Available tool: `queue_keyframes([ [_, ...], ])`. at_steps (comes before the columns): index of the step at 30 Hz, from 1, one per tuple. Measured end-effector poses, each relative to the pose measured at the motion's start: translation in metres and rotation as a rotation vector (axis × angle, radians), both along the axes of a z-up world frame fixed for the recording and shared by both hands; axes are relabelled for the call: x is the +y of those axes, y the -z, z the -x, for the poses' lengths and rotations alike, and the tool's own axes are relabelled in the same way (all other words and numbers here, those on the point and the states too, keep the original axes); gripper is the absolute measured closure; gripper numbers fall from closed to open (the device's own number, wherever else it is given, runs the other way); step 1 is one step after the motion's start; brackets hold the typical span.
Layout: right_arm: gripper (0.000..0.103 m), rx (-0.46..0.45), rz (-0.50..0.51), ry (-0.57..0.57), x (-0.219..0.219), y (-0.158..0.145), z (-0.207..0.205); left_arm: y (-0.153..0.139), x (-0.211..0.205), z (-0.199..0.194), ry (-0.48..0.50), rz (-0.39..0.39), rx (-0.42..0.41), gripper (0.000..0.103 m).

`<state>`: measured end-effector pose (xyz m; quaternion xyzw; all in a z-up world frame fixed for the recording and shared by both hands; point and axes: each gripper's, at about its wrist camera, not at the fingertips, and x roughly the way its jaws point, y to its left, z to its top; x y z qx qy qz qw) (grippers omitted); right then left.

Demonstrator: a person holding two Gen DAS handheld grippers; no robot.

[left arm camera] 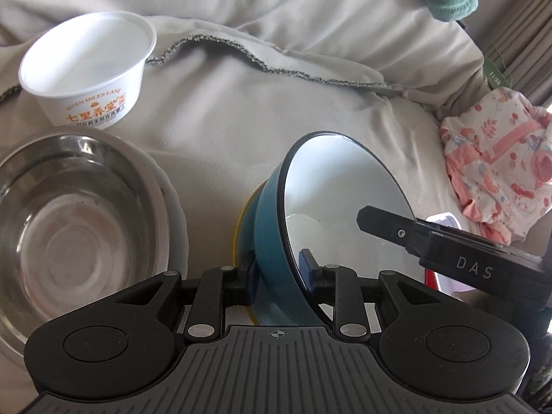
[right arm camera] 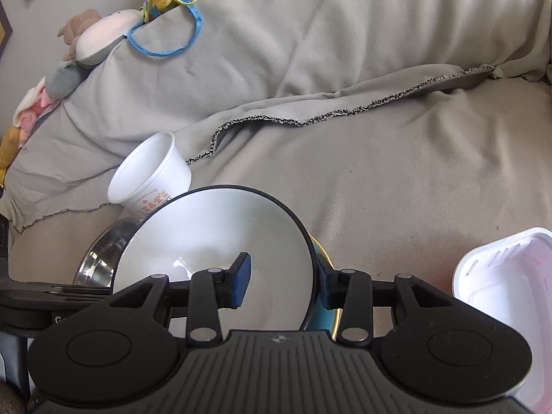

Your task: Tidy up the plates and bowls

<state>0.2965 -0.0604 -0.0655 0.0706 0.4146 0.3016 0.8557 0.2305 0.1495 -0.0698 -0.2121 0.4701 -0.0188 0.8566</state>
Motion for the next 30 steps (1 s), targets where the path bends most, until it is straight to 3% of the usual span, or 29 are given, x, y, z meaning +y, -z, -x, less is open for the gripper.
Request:
queue_keyframes([
  [7, 0.062, -0.053, 0.019, -0.023, 0.001, -0.003, 0.008, -0.008, 0.001, 0.003, 0.001, -0.021, -0.003, 0.073],
  [20, 0.059, -0.052, 0.02, -0.019, 0.001, -0.004, 0.007, -0.01, -0.005, 0.004, 0.011, -0.048, -0.013, 0.074],
  [23, 0.059, -0.072, 0.025, -0.006, 0.0, -0.005, 0.008, -0.025, -0.006, 0.01, 0.003, -0.087, -0.068, 0.081],
  [26, 0.059, -0.081, 0.031, -0.006, 0.0, -0.005, 0.009, -0.04, -0.005, 0.015, -0.01, -0.138, -0.125, 0.081],
  [30, 0.059, -0.095, 0.051, -0.013, 0.005, -0.005, 0.012, -0.036, -0.006, 0.01, -0.019, -0.195, -0.111, 0.081],
])
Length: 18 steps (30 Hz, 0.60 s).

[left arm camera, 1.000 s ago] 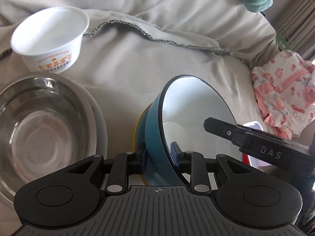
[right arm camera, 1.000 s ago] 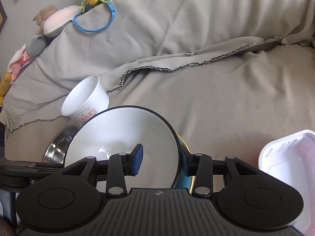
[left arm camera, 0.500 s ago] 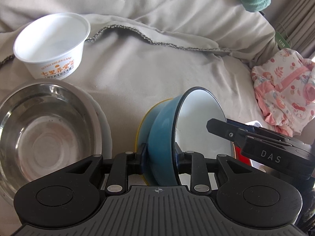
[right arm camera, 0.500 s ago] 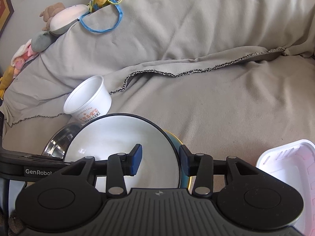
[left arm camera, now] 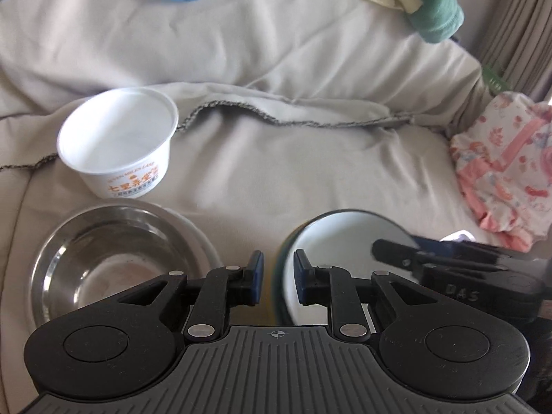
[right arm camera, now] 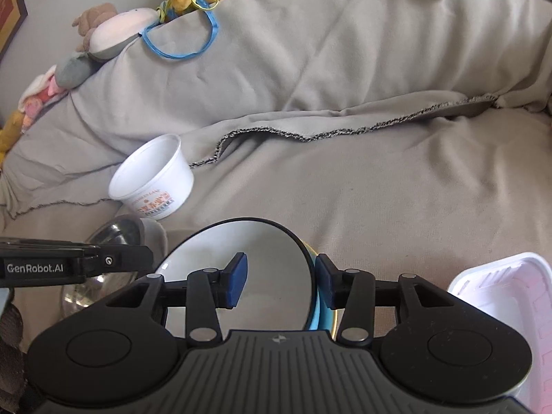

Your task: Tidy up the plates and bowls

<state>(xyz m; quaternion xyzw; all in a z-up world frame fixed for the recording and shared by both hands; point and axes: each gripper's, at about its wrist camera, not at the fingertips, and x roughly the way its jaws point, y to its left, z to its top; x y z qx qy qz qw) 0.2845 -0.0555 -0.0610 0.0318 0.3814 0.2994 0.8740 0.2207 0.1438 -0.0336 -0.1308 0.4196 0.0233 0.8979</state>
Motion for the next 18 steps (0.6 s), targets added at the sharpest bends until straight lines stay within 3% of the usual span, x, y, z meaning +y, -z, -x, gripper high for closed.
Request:
queue_keyframes([
  [6, 0.058, 0.013, -0.002, 0.045, -0.006, 0.002, -0.003, 0.017, -0.002, -0.012, 0.018, -0.03, 0.03, 0.078],
  [11, 0.051, 0.092, 0.037, 0.073, -0.005, 0.016, -0.01, 0.03, -0.004, -0.021, 0.032, -0.022, 0.055, 0.077],
  [15, 0.051, 0.242, 0.011, 0.022, -0.003, 0.035, -0.016, 0.041, 0.001, -0.028, 0.021, 0.044, 0.079, 0.079],
  [16, 0.047, 0.283, -0.014, 0.003, -0.003, 0.039, -0.017, 0.043, 0.004, -0.028, 0.015, 0.073, 0.079, 0.08],
  [18, 0.046, 0.3, -0.039, -0.004, -0.004, 0.041, -0.016, 0.048, 0.008, -0.029, 0.001, 0.11, 0.083, 0.079],
])
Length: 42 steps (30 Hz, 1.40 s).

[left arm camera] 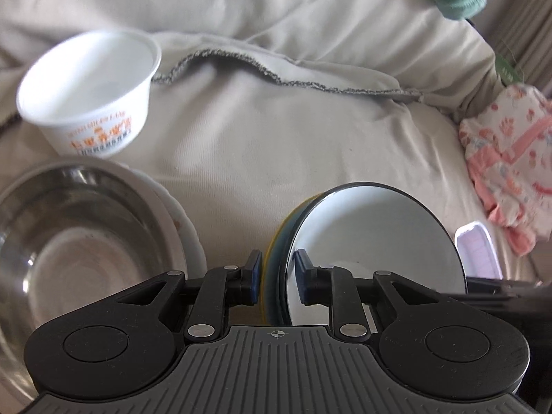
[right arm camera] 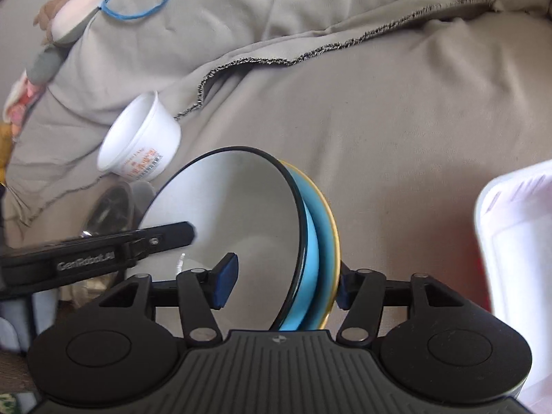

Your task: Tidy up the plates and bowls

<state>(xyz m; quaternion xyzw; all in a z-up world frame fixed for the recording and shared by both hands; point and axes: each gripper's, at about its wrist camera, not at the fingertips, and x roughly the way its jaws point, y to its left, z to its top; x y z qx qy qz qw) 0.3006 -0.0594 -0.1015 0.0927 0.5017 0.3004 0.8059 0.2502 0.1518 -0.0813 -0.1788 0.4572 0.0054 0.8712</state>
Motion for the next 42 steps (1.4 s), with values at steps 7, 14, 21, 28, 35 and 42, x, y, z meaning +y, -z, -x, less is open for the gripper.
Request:
queue_keyframes([
  [7, 0.046, -0.021, -0.021, 0.004, 0.001, -0.003, 0.0, 0.003, 0.0, -0.001, -0.015, -0.016, 0.011, 0.077],
  [14, 0.046, -0.087, -0.007, -0.017, 0.013, -0.008, -0.013, 0.002, -0.007, 0.001, -0.012, -0.051, -0.003, 0.074],
  [21, 0.046, -0.153, 0.067, -0.021, 0.013, -0.002, -0.004, -0.006, -0.02, 0.006, 0.002, -0.129, -0.026, 0.079],
  [28, 0.046, -0.263, 0.101, 0.039, 0.007, -0.018, 0.002, -0.032, -0.021, 0.016, 0.005, -0.19, -0.099, 0.079],
  [35, 0.037, -0.475, 0.189, 0.03, 0.023, -0.088, 0.002, -0.106, 0.006, -0.009, -0.041, -0.277, -0.2, 0.079],
  [42, 0.026, -0.351, 0.303, -0.077, 0.101, -0.128, -0.048, -0.103, 0.105, -0.018, -0.229, -0.168, -0.256, 0.079],
])
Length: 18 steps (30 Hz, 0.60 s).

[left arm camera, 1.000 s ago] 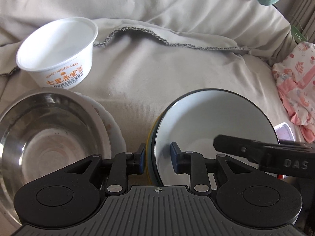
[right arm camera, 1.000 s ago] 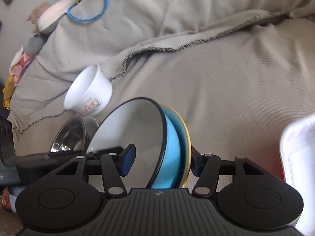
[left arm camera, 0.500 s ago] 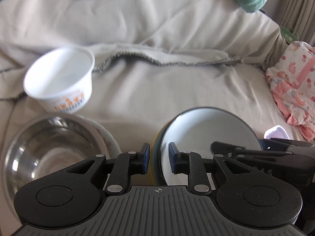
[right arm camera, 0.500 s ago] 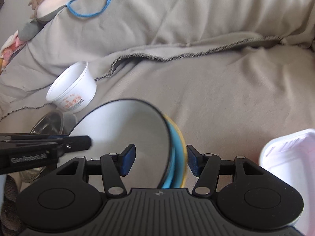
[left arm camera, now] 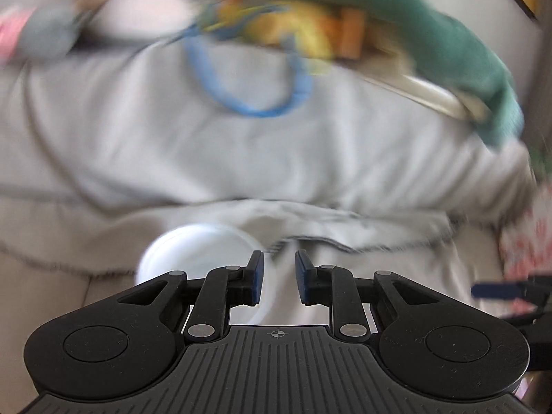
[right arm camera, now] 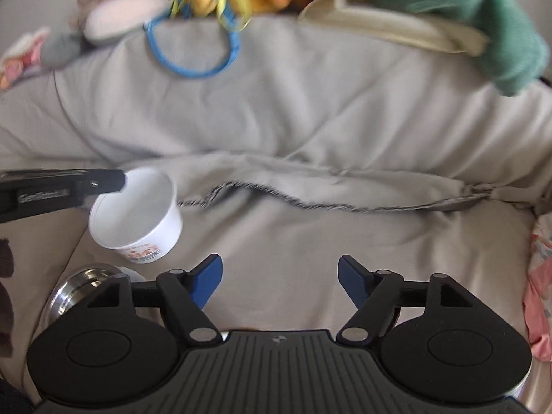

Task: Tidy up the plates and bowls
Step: 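Open the left tool and move it toward the white printed cup, then close the left tool on the white printed cup rim and lift it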

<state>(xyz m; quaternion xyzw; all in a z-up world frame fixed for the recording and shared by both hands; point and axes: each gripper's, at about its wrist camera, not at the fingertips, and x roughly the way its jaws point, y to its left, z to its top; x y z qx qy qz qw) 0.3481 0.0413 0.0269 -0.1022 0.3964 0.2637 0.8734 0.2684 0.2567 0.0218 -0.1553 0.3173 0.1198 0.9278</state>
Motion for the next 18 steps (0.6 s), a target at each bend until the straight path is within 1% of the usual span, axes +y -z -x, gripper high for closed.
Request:
queue_keyframes([
  [2, 0.024, 0.046, 0.058, -0.01, 0.03, 0.006, -0.011, 0.009, 0.048, 0.001, -0.077, 0.095, 0.01, 0.079],
  [3, 0.023, 0.058, 0.088, -0.013, 0.047, 0.01, -0.015, 0.015, 0.072, 0.002, -0.122, 0.14, 0.035, 0.078],
  [5, 0.023, 0.056, 0.129, -0.012, 0.079, 0.017, -0.019, 0.031, 0.112, 0.006, -0.198, 0.208, 0.087, 0.078],
  [7, 0.02, 0.053, 0.151, -0.027, 0.113, 0.025, -0.02, 0.045, 0.14, 0.011, -0.258, 0.273, 0.096, 0.078],
  [8, 0.02, 0.061, 0.144, -0.05, 0.128, 0.03, -0.02, 0.05, 0.148, 0.011, -0.275, 0.292, 0.103, 0.078],
  [10, 0.02, 0.087, 0.116, -0.076, 0.154, 0.04, -0.024, 0.059, 0.154, 0.009, -0.29, 0.294, 0.127, 0.078],
  [11, 0.02, 0.102, 0.103, -0.069, 0.165, 0.047, -0.027, 0.062, 0.155, 0.007, -0.297, 0.291, 0.136, 0.078],
  [14, 0.022, 0.158, 0.075, 0.002, 0.185, 0.071, -0.04, 0.072, 0.152, -0.003, -0.283, 0.301, 0.154, 0.078],
  [15, 0.026, 0.193, 0.07, 0.021, 0.188, 0.081, -0.045, 0.077, 0.15, -0.004, -0.276, 0.315, 0.161, 0.078],
  [16, 0.036, 0.23, 0.064, 0.031, 0.189, 0.089, -0.049, 0.08, 0.149, -0.005, -0.271, 0.331, 0.165, 0.078],
  [17, 0.043, 0.277, 0.055, 0.038, 0.189, 0.097, -0.052, 0.083, 0.149, -0.006, -0.269, 0.345, 0.166, 0.078],
  [18, 0.057, 0.312, 0.046, 0.039, 0.189, 0.103, -0.054, 0.086, 0.148, -0.007, -0.266, 0.356, 0.165, 0.078],
])
